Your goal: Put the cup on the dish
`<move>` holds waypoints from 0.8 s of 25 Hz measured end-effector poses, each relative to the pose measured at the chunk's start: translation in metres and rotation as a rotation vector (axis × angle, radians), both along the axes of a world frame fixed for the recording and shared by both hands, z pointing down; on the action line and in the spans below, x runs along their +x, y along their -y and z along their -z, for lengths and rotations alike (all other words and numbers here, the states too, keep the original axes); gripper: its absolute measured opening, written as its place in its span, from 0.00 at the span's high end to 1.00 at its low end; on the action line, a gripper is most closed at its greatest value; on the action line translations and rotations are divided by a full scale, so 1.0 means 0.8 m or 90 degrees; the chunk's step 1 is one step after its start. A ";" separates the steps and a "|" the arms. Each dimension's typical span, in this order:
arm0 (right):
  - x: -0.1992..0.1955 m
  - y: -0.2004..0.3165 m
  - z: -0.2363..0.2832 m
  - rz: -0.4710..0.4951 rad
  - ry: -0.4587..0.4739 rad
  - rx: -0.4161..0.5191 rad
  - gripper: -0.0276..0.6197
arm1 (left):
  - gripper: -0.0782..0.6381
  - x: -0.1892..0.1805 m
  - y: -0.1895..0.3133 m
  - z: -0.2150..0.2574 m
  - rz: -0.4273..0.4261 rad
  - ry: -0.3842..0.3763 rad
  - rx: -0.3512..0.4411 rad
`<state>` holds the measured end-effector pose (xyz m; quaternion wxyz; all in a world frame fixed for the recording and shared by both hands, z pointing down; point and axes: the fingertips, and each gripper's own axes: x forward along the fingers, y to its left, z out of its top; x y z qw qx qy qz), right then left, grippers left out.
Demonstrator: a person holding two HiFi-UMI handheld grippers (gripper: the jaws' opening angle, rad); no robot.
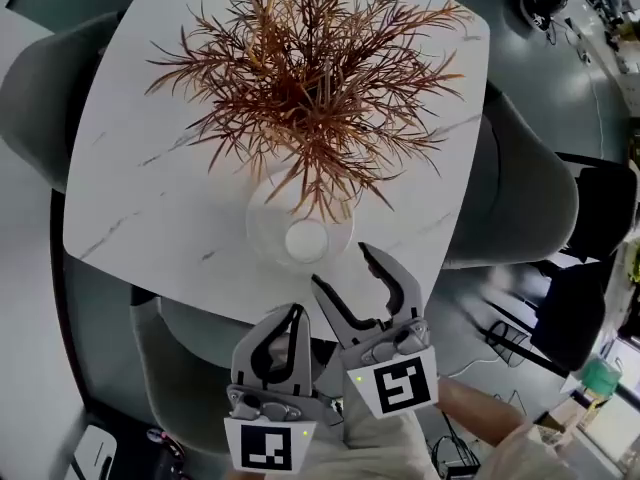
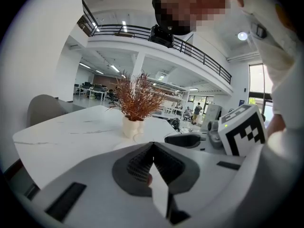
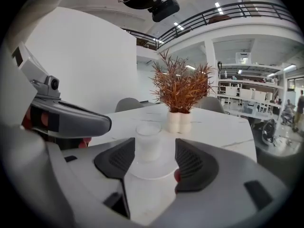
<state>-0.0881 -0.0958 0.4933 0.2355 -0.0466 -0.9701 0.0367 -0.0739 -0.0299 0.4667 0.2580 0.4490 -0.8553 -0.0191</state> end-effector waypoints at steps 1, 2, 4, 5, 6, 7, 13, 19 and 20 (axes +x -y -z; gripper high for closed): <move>0.002 0.001 0.003 0.003 0.000 -0.001 0.55 | 0.89 0.002 0.002 0.002 -0.003 0.000 -0.002; 0.003 0.002 0.005 0.007 -0.001 -0.003 0.55 | 0.89 0.004 0.003 0.006 -0.005 0.000 -0.002; 0.005 0.003 0.009 0.014 0.000 -0.006 0.55 | 0.89 0.007 0.008 0.014 -0.007 0.005 0.000; 0.006 0.003 0.011 0.017 0.002 -0.007 0.55 | 0.89 0.008 0.010 0.018 -0.008 0.009 0.000; 0.007 0.004 0.014 0.020 0.006 -0.005 0.55 | 0.89 0.008 0.012 0.021 -0.010 0.013 0.001; 0.008 0.005 0.016 0.022 0.010 -0.004 0.55 | 0.89 0.009 0.014 0.023 -0.011 0.018 0.002; 0.019 0.014 0.051 0.003 0.026 -0.004 0.75 | 0.89 0.015 0.017 0.050 0.002 0.028 0.010; 0.022 0.023 0.091 0.008 0.051 0.014 0.89 | 0.89 0.025 0.018 0.082 -0.002 0.042 0.000; 0.023 0.024 0.099 0.007 0.054 0.015 0.91 | 0.89 0.026 0.017 0.088 0.004 0.042 0.003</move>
